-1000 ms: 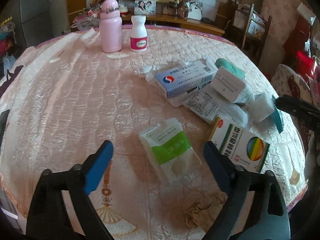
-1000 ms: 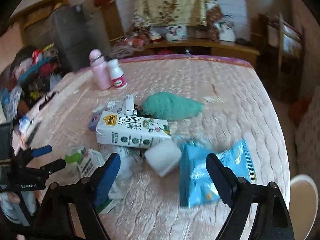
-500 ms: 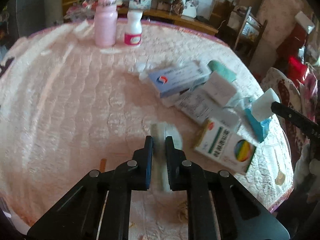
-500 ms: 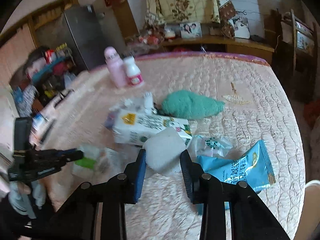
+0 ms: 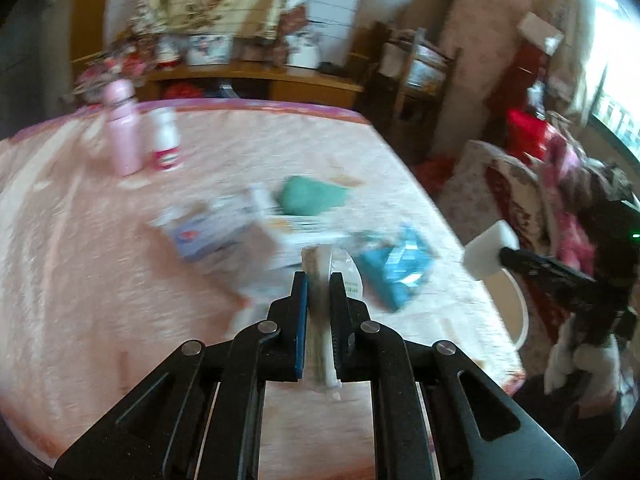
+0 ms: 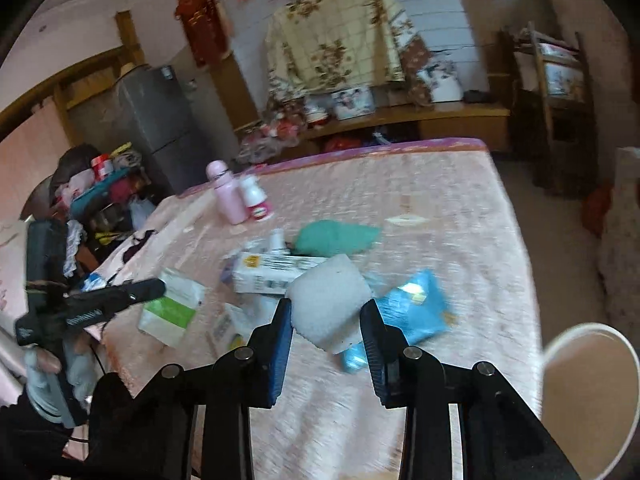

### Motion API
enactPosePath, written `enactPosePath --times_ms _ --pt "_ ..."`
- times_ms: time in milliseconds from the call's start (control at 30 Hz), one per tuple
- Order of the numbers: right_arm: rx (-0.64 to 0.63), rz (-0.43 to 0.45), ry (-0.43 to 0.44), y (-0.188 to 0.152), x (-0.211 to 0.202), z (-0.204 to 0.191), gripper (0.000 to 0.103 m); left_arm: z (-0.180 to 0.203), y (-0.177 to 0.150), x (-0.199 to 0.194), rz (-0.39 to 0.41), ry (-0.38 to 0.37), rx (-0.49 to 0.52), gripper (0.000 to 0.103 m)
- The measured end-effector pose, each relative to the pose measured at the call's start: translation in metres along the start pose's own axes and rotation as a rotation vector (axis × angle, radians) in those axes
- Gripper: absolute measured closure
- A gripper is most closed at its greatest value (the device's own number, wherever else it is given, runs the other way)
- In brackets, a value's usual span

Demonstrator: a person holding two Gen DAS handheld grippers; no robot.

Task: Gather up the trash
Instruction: 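Carry the sponge over the white bucket and open the right tool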

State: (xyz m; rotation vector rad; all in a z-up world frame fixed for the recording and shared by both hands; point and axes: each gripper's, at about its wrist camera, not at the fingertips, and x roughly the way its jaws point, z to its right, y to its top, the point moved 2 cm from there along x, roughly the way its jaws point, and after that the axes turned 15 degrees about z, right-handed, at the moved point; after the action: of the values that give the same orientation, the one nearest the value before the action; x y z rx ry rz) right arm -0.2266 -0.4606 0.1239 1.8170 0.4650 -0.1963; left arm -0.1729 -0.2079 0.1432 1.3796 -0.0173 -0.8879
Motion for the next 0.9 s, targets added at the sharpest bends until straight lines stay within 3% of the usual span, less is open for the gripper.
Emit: enactPosePath --times_ms 367,567,700,767,900 --pt "0.104 -0.034 -0.322 -0.020 -0.074 0.133 0.070 0.166 -0.018 0.074 -0.114 -0.229 0.096 0.095" --pt "0.190 -0.056 -0.452 -0.040 -0.097 0.199 0.070 0.240 -0.037 0.121 -0.167 -0.280 0.126 0.095" --pt "0.254 -0.063 -0.522 -0.058 -0.107 0.232 0.069 0.263 -0.045 0.146 -0.152 -0.287 0.109 0.095" --pt "0.259 -0.058 -0.552 -0.065 -0.110 0.240 0.055 0.271 -0.050 0.160 -0.147 -0.292 0.105 0.094" --pt "0.290 -0.047 -0.567 -0.069 -0.113 0.251 0.053 0.280 -0.062 0.181 -0.214 -0.353 0.058 0.089"
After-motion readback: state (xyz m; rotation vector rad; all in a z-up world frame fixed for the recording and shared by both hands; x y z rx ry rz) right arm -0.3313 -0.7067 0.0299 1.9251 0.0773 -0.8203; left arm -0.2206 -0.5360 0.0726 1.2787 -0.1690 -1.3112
